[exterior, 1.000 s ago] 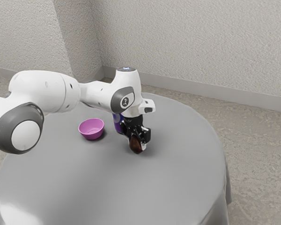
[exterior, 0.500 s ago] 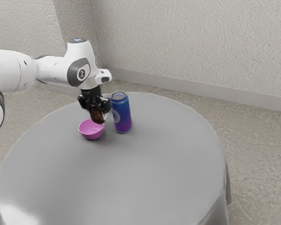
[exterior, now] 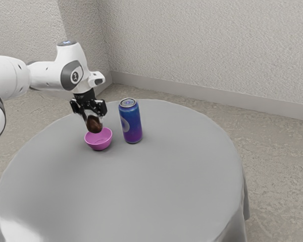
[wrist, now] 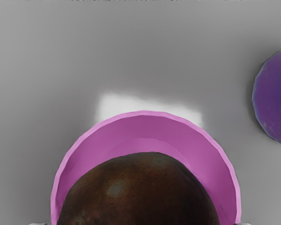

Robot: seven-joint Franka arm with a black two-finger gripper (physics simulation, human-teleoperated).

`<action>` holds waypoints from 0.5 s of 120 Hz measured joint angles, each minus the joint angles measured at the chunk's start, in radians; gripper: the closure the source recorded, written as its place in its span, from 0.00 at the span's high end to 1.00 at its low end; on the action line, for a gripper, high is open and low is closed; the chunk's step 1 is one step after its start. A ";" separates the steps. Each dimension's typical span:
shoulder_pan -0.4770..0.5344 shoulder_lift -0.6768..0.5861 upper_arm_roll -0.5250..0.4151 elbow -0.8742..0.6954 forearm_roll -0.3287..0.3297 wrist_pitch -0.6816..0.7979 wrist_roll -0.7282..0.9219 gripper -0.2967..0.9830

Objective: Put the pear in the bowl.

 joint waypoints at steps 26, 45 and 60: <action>-0.007 -0.058 0.007 -0.028 -0.006 -0.005 0.008 0.72; -0.025 -0.279 0.009 -0.142 -0.005 -0.034 0.012 0.75; -0.039 -0.422 0.009 -0.155 -0.004 -0.134 0.015 0.76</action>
